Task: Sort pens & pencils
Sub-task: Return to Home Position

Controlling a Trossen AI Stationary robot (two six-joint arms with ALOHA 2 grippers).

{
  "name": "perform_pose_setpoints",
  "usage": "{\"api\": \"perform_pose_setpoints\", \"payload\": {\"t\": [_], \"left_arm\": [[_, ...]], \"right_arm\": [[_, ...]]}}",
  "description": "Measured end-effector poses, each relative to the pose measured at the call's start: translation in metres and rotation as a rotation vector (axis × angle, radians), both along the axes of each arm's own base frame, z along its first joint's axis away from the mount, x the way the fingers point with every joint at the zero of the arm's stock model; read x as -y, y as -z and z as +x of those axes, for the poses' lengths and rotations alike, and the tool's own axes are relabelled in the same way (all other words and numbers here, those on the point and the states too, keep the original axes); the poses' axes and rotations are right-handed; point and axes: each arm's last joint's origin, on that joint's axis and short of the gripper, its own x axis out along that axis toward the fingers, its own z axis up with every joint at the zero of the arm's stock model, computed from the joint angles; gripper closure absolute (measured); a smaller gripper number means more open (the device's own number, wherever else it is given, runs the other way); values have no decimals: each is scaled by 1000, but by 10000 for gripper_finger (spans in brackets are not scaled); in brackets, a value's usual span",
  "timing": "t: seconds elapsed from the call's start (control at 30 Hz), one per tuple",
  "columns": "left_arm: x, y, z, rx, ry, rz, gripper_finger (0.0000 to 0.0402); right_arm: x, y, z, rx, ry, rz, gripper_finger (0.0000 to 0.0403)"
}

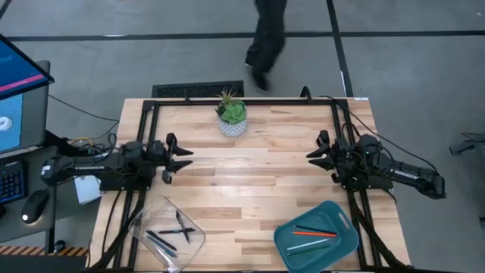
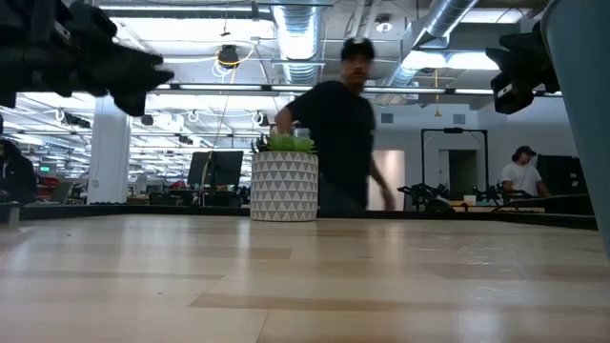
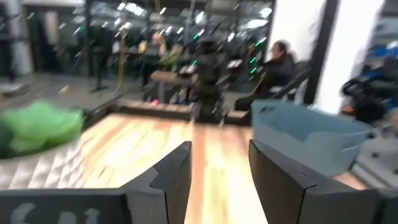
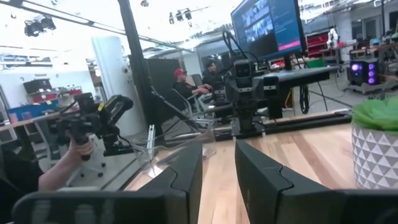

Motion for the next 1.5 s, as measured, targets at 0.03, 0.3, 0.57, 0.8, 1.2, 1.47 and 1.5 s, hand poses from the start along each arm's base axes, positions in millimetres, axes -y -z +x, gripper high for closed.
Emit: {"api": "perform_pose_setpoints", "payload": {"t": [0.03,0.3,0.57,0.8,1.2,1.47,1.5], "left_arm": [[1,3,1,-26,-19,-6,252],[3,12,2,-122,-135,-11,252],[3,21,2,-209,-136,28,252],[3,27,1,-280,-153,31,252],[4,31,0,-320,-116,18,252],[4,32,0,-322,-112,15,252],[4,32,0,-322,-112,15,252]], "right_arm": [[0,0,0,-3,0,1,284],[0,5,1,-41,2,-3,284],[0,6,1,-58,-3,-4,284],[-1,7,1,-67,-30,-4,284],[-1,7,1,-69,-50,-6,284],[-1,8,1,-73,-51,-5,284],[-1,8,1,-75,-51,-4,284]]}}
